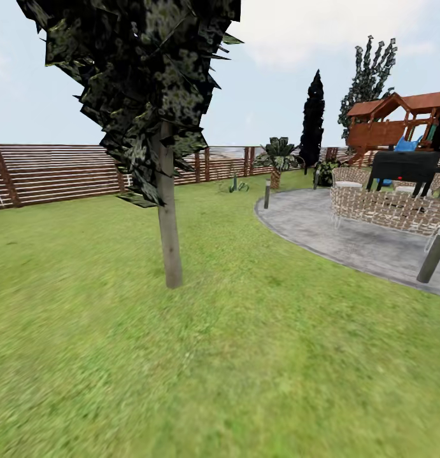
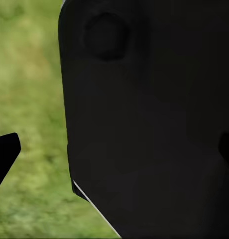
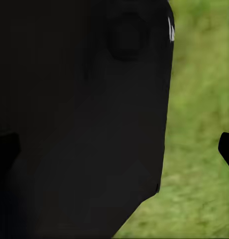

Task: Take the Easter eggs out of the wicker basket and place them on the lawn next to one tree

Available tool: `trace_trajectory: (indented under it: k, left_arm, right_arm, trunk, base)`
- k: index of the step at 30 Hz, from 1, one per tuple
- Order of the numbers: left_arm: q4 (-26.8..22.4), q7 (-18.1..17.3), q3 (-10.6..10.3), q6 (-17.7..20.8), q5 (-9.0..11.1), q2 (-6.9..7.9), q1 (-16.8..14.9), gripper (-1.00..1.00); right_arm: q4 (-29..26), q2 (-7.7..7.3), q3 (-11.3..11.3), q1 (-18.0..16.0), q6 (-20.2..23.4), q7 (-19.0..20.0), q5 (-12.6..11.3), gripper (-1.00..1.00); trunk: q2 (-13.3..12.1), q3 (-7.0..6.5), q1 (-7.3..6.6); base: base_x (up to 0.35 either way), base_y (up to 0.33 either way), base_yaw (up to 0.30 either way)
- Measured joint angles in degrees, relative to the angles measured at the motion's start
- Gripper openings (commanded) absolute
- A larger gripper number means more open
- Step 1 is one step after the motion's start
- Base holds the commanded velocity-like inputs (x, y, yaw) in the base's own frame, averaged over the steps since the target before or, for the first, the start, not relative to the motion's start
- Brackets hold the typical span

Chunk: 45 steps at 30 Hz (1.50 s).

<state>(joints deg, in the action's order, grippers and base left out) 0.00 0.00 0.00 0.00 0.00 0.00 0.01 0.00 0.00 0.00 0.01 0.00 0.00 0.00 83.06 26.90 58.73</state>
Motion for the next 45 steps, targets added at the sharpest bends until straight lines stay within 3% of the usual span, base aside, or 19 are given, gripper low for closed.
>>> trace_trajectory:
  k: [9, 18, 19, 33, 45]
  left_arm:
    - [-0.79, -0.56, 0.58, -0.40, 0.24, -1.51, -0.49, 1.00]
    - [-3.71, -0.47, 2.35, -0.64, 0.40, -1.23, -0.50, 1.00]
    - [-6.00, -0.48, 2.88, -0.64, 0.38, -1.22, -0.52, 1.00]
    - [-6.12, -0.48, 3.07, -0.64, 0.37, -1.14, -0.50, 1.00]
    - [-6.14, -0.48, 3.09, -0.64, 0.35, -1.13, -0.52, 1.00]
  right_arm:
    - [-1.68, 0.33, 0.05, -2.61, -0.75, 0.32, 0.18, 1.00]
    - [-3.10, 0.39, 0.09, -4.38, -3.53, 0.23, -0.05, 1.00]
    - [-3.11, 0.38, 0.09, -4.38, -7.66, 0.21, -0.06, 1.00]
    - [-3.07, 0.42, 0.09, -4.38, -7.81, 0.20, -0.08, 1.00]
    - [-3.20, 0.35, 0.11, -4.36, -7.82, 0.18, 0.07, 1.00]
  trunk:
    - [-0.01, -0.04, 0.01]
    - [-0.01, -0.03, 0.01]
    - [-0.01, -0.04, 0.01]
    - [-0.01, -0.03, 0.01]
    - [-0.01, -0.03, 0.01]
  base:
    - [0.000, 0.000, 0.000]
    - [0.000, 0.000, 0.114]
    - [0.000, 0.000, 0.276]
    - [0.000, 0.000, 0.289]
    - [0.000, 0.000, -0.005]
